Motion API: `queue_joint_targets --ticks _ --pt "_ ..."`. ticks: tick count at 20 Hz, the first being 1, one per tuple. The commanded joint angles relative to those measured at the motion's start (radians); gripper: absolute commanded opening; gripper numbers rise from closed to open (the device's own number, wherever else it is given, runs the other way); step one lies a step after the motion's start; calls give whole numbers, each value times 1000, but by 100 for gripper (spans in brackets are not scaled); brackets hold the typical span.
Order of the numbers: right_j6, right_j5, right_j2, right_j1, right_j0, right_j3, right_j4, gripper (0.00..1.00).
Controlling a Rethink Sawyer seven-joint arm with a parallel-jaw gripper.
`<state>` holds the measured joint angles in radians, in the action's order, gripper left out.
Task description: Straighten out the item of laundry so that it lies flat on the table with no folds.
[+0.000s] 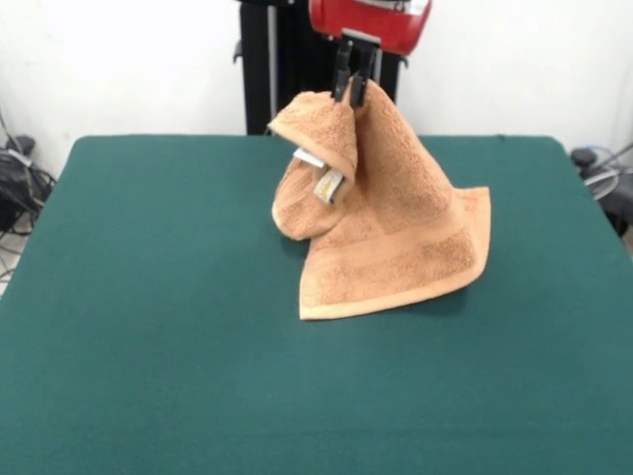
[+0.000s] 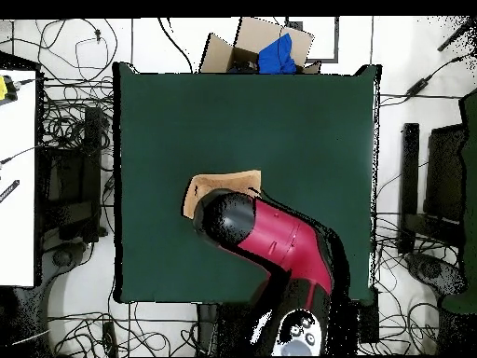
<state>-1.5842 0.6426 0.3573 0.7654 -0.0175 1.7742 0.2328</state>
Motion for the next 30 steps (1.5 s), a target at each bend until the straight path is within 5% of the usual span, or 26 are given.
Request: queue_joint_targets --ticks 1,20,30 --pt "-52 145 -79 46 32 8 -53 0" --pt "-30 212 -105 82 73 -17 -84 0" --pt "-35 -6 -176 1 119 26 -82 0"
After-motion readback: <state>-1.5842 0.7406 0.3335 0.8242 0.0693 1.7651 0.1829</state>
